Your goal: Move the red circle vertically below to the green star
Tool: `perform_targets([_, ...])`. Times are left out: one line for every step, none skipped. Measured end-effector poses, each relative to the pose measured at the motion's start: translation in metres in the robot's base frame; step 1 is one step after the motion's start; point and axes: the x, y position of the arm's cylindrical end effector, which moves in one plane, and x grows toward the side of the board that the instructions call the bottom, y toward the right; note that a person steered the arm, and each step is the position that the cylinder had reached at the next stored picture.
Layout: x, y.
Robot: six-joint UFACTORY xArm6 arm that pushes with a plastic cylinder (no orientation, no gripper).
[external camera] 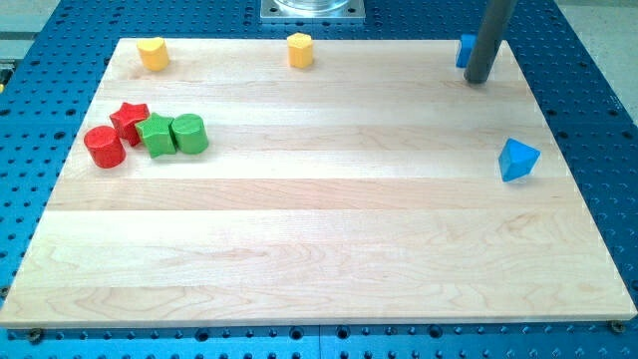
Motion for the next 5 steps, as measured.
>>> perform_targets([0.0, 0.0])
perform_targets([0.026, -0.067])
perform_targets([0.055, -0.089])
perform_targets([0.094, -0.143])
perform_targets([0.101, -0.15])
